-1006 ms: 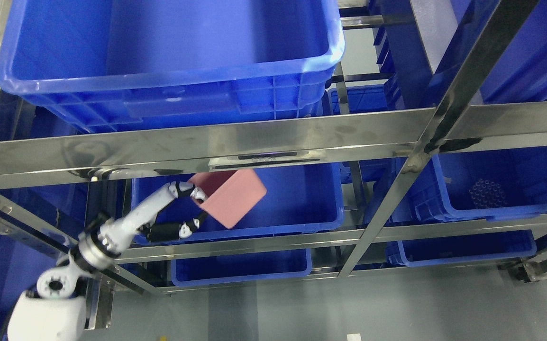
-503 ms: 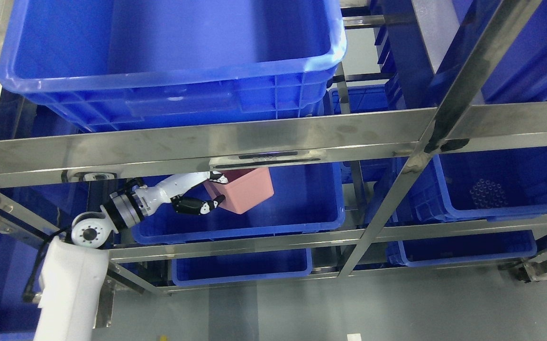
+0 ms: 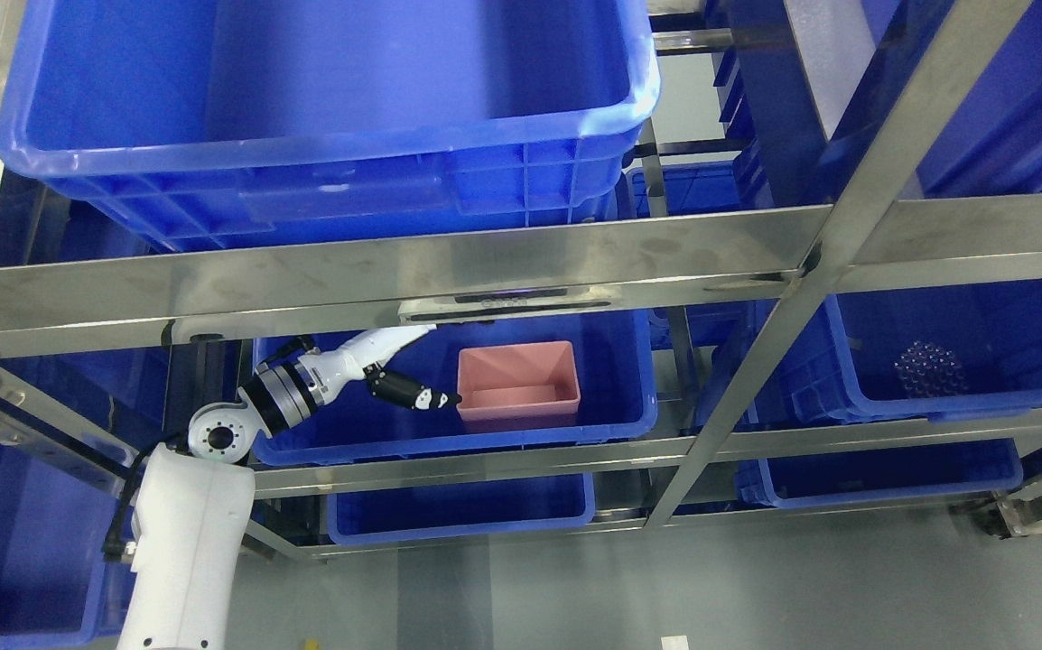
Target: Place storage box into left shelf container
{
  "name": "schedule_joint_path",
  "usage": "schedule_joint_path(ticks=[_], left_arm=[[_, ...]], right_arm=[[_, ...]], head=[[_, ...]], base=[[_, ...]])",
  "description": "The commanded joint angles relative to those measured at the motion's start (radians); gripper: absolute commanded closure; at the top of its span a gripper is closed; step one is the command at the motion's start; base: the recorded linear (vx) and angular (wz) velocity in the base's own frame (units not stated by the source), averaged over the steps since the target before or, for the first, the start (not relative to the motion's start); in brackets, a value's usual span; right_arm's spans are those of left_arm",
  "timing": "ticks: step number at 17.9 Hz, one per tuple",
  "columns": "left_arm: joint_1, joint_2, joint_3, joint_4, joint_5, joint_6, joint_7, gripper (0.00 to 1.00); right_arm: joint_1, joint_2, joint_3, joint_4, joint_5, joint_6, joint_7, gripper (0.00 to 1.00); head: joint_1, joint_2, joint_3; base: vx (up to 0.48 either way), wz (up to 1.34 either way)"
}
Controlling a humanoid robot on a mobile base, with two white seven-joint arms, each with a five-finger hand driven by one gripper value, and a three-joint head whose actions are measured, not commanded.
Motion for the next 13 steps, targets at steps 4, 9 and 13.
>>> schedule_joint_path(ticks=[4,9,13], left_arm=[[0.247,-0.05,0.182,-0.353,0.566,0.304,0.334,0.01],[0.448,-0.05,0.089,-0.759,0.63,0.433,0.648,0.0],[0.568,-0.05,0.023,-0.769,0.624,0.389,0.707,0.0]], right_arm=[[0.009,-0.017,-0.005,-0.017,0.002,0.0,0.0,0.0],[0.009,-0.017,-0.005,-0.017,0.002,0.0,0.0,0.0],[0.009,-0.017,-0.005,-0.017,0.002,0.0,0.0,0.0]], head=[[0.0,0.0,0.0],[0.0,0.0,0.0],[0.0,0.0,0.0]], base=[[0.0,0.0],[0.0,0.0],[0.0,0.0]])
